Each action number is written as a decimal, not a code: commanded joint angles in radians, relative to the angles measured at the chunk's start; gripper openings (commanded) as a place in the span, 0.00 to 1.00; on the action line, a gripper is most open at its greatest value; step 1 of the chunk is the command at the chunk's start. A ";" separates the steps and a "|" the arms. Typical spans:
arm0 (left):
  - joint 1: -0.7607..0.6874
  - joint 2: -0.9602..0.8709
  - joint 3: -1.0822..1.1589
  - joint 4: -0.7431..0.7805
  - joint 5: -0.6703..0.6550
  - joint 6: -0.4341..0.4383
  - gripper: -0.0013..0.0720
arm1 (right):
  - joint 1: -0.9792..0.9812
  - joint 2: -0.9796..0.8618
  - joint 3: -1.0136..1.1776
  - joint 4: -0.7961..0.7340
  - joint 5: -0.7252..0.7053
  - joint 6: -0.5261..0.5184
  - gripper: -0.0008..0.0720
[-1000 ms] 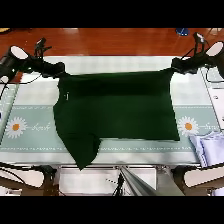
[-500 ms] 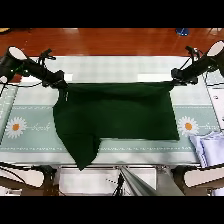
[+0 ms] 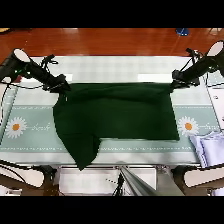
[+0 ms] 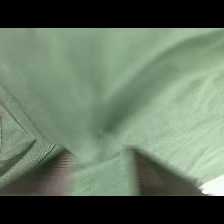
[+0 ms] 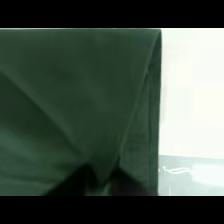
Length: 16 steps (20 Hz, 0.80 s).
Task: Fold the shirts.
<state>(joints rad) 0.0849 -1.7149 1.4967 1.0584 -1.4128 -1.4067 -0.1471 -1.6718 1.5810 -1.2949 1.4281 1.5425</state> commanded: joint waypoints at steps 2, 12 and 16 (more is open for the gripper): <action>0.045 0.011 0.044 0.008 -0.120 0.008 0.78 | -0.016 0.018 0.003 -0.045 0.121 -0.089 0.47; 0.296 0.417 -0.383 0.075 -0.179 0.041 0.78 | -0.245 0.302 -0.169 -0.166 0.377 -0.140 0.62; 0.343 0.605 -0.770 0.068 -0.086 0.116 0.78 | -0.294 0.406 -0.406 0.001 0.189 -0.198 0.69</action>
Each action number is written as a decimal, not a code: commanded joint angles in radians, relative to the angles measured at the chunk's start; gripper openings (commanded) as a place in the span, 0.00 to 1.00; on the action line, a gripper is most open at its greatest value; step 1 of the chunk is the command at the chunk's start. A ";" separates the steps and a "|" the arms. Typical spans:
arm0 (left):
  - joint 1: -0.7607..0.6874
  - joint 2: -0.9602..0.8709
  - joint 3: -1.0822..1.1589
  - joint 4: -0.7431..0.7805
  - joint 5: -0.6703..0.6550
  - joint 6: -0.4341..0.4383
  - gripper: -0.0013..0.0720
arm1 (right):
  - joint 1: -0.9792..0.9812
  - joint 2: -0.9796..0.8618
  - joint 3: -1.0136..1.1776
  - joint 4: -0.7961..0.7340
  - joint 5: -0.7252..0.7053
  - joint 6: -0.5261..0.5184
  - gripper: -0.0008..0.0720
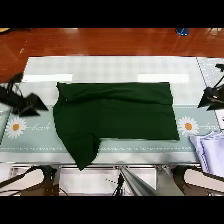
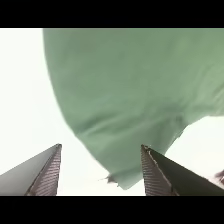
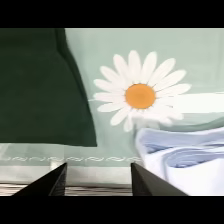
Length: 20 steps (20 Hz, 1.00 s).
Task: Fold the shirts.
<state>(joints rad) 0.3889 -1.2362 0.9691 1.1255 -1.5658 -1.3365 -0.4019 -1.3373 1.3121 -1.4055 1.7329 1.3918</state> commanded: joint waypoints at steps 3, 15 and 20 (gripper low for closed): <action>0.042 0.175 -0.396 0.001 0.117 0.070 0.78 | -0.039 0.095 -0.201 0.219 -0.195 -0.093 0.69; -0.144 0.127 -0.549 -0.245 0.382 0.085 0.76 | -0.039 0.095 -0.201 0.237 -0.251 -0.099 0.67; -0.237 0.088 -0.549 -0.250 0.358 0.118 0.05 | -0.040 0.095 -0.201 0.234 -0.237 -0.098 0.67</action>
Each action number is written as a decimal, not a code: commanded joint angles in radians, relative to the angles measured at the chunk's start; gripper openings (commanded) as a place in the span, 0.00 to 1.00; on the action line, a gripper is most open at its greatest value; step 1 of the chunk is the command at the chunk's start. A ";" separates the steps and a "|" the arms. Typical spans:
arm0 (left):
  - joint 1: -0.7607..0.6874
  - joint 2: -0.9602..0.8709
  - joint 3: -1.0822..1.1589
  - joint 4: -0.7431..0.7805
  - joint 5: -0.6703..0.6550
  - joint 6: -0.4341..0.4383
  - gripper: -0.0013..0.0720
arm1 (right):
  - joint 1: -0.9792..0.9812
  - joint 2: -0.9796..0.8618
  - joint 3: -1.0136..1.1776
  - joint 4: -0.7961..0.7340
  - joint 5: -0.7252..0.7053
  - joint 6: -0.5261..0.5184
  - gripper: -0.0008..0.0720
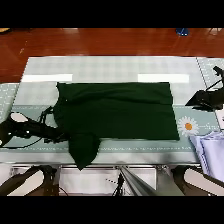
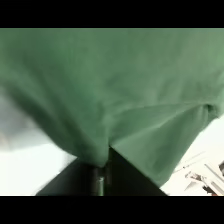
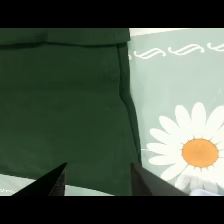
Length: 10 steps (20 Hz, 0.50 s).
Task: Fold the shirts.
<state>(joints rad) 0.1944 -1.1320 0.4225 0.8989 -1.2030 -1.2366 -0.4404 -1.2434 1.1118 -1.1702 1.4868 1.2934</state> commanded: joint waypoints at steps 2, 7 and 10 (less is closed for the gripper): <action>-0.022 -0.015 -0.002 -0.011 -0.029 0.021 0.05 | -0.002 0.001 -0.002 -0.052 0.017 -0.001 0.67; 0.035 -0.014 -0.002 -0.001 -0.064 0.051 0.05 | -0.113 0.001 -0.180 -0.035 0.021 -0.003 0.79; 0.038 -0.014 -0.002 -0.002 -0.062 0.060 0.05 | -0.133 0.001 -0.304 -0.002 -0.013 -0.053 0.79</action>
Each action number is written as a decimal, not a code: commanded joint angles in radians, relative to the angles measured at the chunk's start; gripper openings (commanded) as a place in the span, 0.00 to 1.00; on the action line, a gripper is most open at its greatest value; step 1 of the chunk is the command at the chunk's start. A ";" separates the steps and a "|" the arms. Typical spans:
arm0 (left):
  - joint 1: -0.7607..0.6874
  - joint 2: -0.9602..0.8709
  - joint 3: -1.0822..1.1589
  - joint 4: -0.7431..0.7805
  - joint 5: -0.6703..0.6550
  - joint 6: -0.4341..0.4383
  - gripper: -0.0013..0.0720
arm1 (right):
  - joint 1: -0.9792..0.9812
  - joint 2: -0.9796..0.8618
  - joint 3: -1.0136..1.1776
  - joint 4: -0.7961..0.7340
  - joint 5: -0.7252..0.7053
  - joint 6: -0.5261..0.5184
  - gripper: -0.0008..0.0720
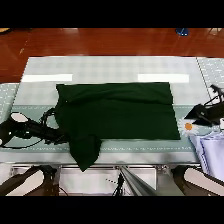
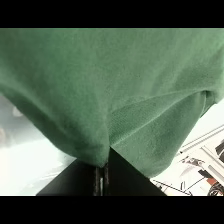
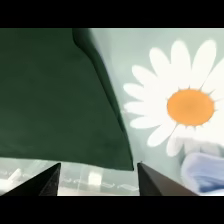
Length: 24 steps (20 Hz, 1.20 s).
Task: Fold the shirts.
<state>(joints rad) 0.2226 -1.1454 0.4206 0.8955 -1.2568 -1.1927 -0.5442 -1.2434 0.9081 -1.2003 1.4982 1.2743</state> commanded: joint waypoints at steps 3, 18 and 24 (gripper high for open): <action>0.010 -0.001 0.000 0.002 -0.008 0.022 0.05 | -0.029 0.001 -0.187 0.032 -0.113 -0.040 0.79; 0.010 0.007 0.098 -0.006 -0.016 0.022 0.05 | -0.023 0.013 -0.273 0.309 -0.129 -0.189 0.04; 0.010 0.054 0.520 -0.025 -0.032 0.008 0.05 | 0.061 0.104 0.025 0.521 -0.200 -0.140 0.04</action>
<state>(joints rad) 0.2314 -1.1042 0.7597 0.8848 -1.3037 -1.1736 -0.5369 -1.1645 0.8070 -0.7631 1.3487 1.1130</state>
